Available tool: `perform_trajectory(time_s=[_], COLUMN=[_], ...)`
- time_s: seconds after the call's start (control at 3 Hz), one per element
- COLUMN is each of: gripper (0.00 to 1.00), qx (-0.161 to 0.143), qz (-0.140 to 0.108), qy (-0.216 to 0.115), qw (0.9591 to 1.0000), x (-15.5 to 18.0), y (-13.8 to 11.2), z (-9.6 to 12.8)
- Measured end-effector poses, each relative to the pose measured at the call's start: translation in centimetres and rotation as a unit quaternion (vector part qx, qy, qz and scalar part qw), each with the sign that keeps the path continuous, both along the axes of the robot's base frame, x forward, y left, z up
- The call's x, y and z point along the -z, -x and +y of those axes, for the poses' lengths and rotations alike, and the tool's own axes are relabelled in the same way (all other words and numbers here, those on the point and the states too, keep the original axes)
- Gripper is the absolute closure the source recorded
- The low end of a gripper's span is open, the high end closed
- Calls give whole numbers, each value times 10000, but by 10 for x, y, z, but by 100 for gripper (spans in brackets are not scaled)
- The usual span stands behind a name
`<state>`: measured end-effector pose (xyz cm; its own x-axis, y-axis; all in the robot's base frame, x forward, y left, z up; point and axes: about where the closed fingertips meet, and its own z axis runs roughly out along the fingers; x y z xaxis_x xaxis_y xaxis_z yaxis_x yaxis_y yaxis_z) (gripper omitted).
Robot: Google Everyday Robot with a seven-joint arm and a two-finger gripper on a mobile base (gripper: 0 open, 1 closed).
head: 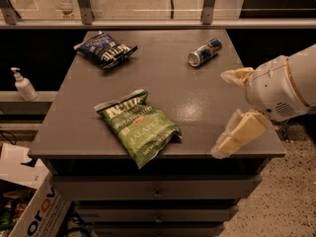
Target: Move green jalapeno chip bag near redbull can
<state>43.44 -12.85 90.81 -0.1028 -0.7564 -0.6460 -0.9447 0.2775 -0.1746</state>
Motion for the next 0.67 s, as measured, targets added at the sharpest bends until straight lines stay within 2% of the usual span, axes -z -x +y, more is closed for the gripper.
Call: perform_trajectory(time_s=[0.33,0.67], gripper=[0,0], qx=[57,218], qz=[144,249], qy=[-218,-754], qw=[9996,9966], x=[5,14], y=[8,14], z=[-1,18])
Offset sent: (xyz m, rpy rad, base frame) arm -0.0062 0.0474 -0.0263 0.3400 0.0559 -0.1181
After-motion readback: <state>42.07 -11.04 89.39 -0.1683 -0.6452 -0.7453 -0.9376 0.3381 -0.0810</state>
